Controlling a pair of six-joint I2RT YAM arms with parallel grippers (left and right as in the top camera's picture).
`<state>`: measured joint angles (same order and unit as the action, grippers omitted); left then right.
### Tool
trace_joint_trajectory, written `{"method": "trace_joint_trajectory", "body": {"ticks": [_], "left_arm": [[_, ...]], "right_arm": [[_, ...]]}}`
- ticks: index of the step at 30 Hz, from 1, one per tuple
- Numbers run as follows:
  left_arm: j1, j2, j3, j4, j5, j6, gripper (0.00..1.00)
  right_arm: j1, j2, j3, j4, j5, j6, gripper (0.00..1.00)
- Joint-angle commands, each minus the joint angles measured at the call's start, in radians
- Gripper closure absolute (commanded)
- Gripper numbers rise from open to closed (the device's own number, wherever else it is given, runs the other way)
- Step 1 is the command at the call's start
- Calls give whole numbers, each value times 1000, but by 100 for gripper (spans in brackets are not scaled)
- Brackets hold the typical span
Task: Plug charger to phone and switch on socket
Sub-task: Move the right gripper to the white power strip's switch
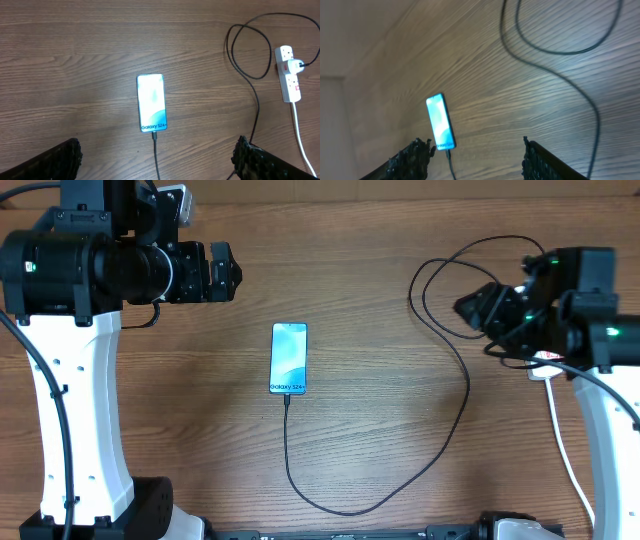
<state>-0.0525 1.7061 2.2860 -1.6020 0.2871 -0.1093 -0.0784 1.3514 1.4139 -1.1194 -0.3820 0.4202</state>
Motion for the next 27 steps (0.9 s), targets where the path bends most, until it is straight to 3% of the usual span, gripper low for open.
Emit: {"method": "trace_joint_trajectory", "body": {"ticks": [1,10,27], "left_arm": [[-8,-9,8,-2,-3,-3,1],[-8,-9,8,-2,-3,-3,1],[-8,-9,8,-2,-3,-3,0]], "right_arm": [[-80,-5,27,-5,-27,-32,38],[-271,-5,27,-18,-92,-91,39],[-703,85,26,16,-230,-156,56]]}}
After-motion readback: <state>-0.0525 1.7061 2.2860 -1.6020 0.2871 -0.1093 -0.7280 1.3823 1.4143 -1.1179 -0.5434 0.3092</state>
